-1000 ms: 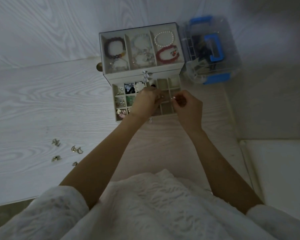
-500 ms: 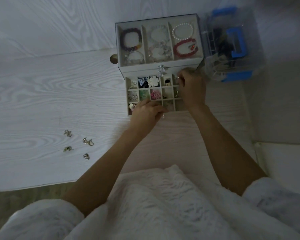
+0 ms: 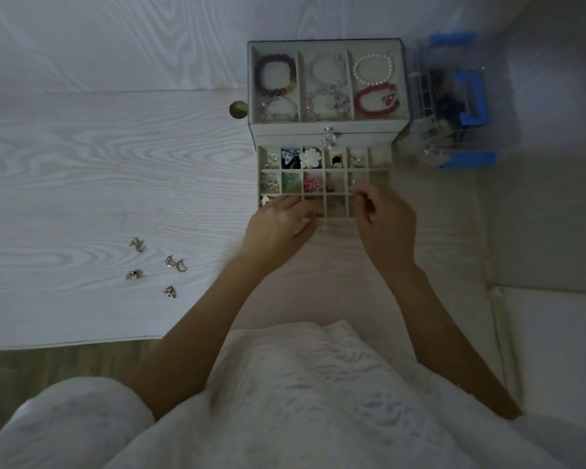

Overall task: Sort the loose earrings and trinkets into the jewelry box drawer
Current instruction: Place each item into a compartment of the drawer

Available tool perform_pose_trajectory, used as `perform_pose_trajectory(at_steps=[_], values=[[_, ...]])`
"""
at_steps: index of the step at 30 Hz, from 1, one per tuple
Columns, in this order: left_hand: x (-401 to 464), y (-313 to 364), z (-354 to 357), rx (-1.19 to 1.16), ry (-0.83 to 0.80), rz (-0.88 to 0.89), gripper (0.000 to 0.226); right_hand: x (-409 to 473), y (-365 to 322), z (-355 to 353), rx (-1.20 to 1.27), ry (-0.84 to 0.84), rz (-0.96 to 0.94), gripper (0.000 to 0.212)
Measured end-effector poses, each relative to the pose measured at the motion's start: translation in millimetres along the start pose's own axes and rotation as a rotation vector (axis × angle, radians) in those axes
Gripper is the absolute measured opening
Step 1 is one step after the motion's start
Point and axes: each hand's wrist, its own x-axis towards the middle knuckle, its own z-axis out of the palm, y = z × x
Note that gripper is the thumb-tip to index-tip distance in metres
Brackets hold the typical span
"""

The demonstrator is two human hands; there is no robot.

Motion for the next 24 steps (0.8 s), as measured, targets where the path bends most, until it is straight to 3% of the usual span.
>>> perform_pose_trajectory(at_steps=[4, 7, 11, 15, 20, 24], values=[[-48, -13, -33, -0.078, 0.215, -0.026, 0.014, -27, -36, 20, -0.05, -0.254, -0.17, 0.02], [-92, -35, -53, -0.015, 0.291, -0.151, 0.016, -33, -72, 50, -0.029, -0.43, -0.316, 0.021], [-151, -77, -72, 0.093, 0.269, -0.518, 0.019, -34, -119, 94, -0.05, -0.595, -0.499, 0.02], [-186, -118, -86, 0.095, 0.269, -0.846, 0.029, -32, -156, 133, -0.05, -0.739, -0.529, 0.031], [-176, -151, -104, -0.051, 0.225, -0.895, 0.038, -32, -178, 166, -0.061, -0.848, -0.49, 0.045], [-155, -164, -105, -0.019, 0.087, -0.86, 0.043, -33, -178, 177, -0.038, -0.852, -0.513, 0.034]])
